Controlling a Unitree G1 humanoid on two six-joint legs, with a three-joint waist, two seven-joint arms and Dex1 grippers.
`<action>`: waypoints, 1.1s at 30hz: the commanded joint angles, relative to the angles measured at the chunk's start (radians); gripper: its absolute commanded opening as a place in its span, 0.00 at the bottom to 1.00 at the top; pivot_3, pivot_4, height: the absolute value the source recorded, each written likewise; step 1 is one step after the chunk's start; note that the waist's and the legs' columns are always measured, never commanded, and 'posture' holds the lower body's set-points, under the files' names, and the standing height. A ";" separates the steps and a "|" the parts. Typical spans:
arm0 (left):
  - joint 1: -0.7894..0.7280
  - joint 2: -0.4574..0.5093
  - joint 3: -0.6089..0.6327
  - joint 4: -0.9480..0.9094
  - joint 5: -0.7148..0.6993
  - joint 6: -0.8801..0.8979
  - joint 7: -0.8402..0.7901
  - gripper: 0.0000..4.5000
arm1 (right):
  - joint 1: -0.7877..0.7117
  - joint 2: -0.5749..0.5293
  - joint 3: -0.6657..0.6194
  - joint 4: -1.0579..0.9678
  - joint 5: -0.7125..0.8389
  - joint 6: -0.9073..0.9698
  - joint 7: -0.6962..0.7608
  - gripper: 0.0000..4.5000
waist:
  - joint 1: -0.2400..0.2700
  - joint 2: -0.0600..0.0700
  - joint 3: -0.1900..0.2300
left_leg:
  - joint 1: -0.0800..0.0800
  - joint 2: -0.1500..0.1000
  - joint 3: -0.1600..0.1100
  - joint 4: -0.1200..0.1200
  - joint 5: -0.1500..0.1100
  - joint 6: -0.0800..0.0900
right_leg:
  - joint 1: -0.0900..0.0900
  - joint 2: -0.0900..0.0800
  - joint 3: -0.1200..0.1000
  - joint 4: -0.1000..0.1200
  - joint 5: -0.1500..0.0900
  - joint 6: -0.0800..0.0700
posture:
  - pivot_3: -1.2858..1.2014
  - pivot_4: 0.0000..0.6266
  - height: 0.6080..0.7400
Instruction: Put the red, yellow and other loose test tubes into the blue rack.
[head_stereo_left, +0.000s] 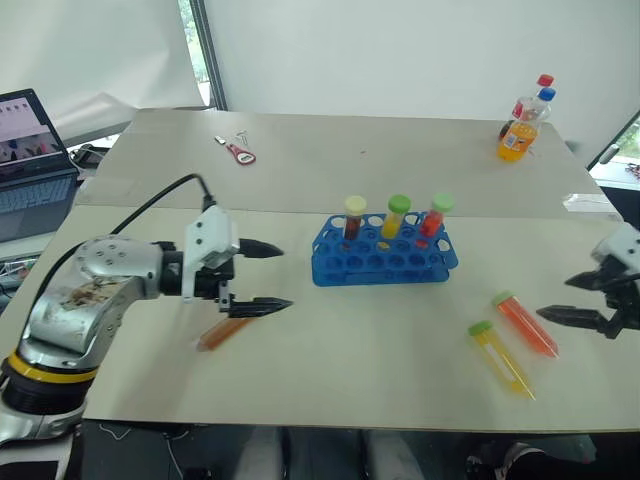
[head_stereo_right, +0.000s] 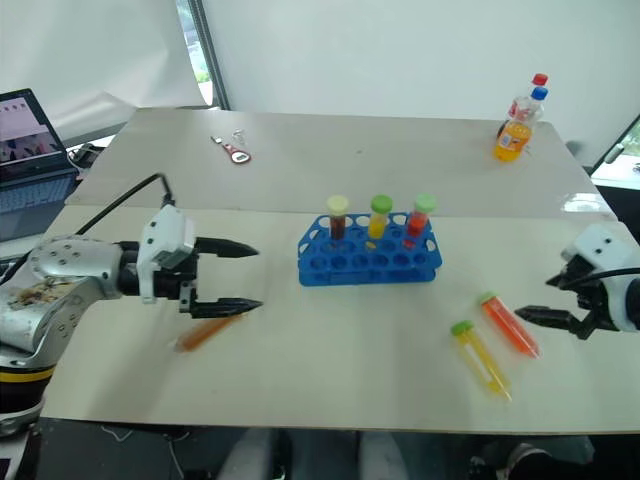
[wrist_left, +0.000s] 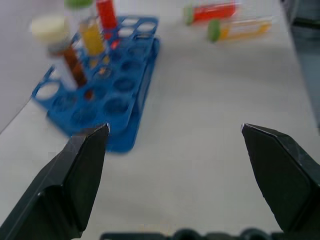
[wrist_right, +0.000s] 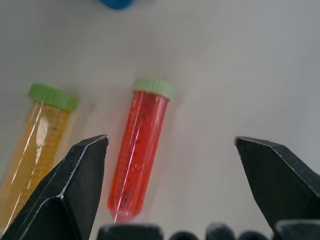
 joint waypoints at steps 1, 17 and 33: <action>-0.056 -0.042 -0.054 -0.053 -0.043 -0.012 -0.040 1.00 | -0.110 -0.016 0.103 -0.023 -0.017 0.133 -0.025 1.00 | -0.004 0.001 0.000 | 0.000 0.000 0.000 0.000 0.000 0.000 | 0.000 0.000 0.000 0.000 0.000 0.000 | 0.52 0.24 0.48; -0.174 -0.258 -0.229 0.024 0.046 -0.139 -0.066 1.00 | -0.485 0.106 0.555 0.313 -0.215 0.183 0.131 0.94 | 0.004 0.001 0.000 | 0.000 -0.001 -0.001 0.000 0.000 0.000 | 0.000 0.000 0.000 -0.001 0.000 0.000 | 0.52 0.24 0.48; -0.113 -0.252 -0.199 0.058 0.075 -0.163 -0.052 1.00 | -0.381 0.100 0.254 0.069 -0.091 0.103 0.137 0.23 | 0.004 0.002 0.000 | 0.000 -0.001 -0.002 0.000 0.000 0.000 | 0.000 0.000 0.000 -0.001 0.000 0.000 | 0.52 0.24 0.48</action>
